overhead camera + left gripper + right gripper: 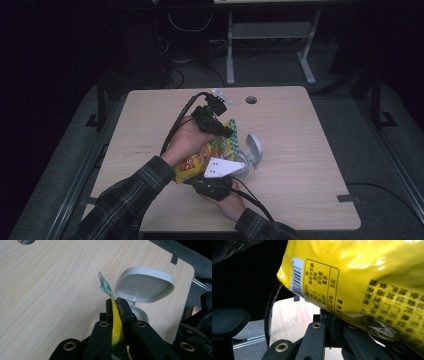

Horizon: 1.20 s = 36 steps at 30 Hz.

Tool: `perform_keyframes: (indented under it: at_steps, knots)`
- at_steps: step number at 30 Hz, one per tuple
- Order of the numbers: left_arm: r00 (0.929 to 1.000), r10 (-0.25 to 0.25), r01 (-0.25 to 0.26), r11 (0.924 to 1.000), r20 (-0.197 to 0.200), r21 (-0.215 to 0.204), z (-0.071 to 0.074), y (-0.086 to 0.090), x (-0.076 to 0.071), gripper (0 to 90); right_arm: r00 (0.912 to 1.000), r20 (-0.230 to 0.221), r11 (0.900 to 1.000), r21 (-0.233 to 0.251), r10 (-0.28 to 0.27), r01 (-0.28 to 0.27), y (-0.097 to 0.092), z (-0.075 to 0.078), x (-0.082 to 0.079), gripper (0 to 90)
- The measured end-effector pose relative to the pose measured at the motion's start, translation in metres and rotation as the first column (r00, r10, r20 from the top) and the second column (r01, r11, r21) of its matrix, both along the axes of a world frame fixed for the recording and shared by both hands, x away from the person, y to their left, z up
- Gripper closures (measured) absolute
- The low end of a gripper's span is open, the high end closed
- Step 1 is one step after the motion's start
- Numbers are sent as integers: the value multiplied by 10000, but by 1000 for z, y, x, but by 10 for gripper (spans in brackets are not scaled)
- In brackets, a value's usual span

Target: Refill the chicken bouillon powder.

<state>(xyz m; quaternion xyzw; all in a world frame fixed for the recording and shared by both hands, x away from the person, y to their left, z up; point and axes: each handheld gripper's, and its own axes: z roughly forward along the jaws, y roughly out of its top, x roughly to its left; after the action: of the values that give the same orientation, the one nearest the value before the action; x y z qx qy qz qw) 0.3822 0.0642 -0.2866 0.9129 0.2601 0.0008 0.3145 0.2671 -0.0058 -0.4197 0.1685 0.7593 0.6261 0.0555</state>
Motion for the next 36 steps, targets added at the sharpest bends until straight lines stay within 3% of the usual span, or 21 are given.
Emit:
perform_keyframes:
  at_steps: [36]
  knots:
    - [10000,22,-21,9999,-95,132,0,-2,1,898,10000,29,10000,65,21,-22,0,0,0,900]
